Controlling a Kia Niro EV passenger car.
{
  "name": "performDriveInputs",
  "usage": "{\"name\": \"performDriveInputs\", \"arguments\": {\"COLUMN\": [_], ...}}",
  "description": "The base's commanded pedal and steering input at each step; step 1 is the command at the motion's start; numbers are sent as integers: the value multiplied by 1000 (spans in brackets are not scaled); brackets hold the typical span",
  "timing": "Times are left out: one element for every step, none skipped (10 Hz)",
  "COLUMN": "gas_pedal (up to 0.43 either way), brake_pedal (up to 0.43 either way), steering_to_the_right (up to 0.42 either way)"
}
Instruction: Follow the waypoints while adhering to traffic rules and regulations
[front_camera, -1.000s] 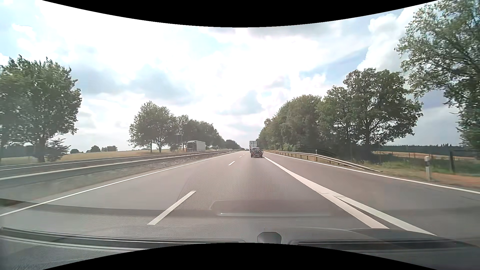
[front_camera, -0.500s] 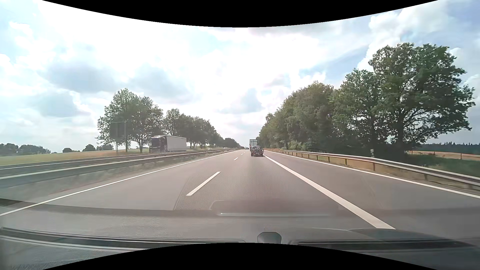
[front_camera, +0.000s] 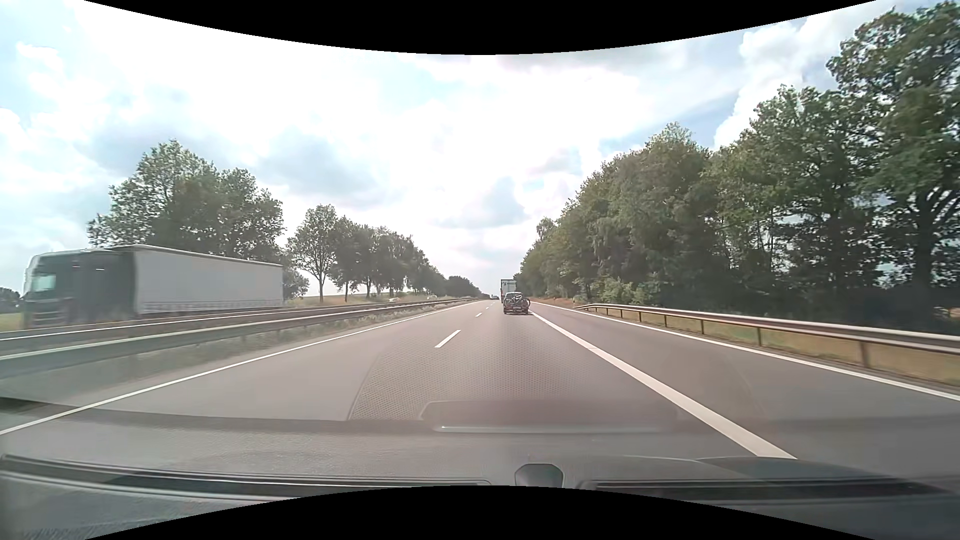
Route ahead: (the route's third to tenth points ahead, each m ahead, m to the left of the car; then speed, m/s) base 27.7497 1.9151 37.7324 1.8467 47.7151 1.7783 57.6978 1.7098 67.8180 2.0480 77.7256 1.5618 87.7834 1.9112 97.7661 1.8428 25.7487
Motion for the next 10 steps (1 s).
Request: {"name": "performDriveInputs", "arguments": {"gas_pedal": [449,449,449,449,449,449,449,449,449,449], "brake_pedal": [0,0,0,0,0,0,0,0,0,0], "steering_to_the_right": [-14,-14,-14,-14,-14,-14,-14,-12,-10,-8]}}
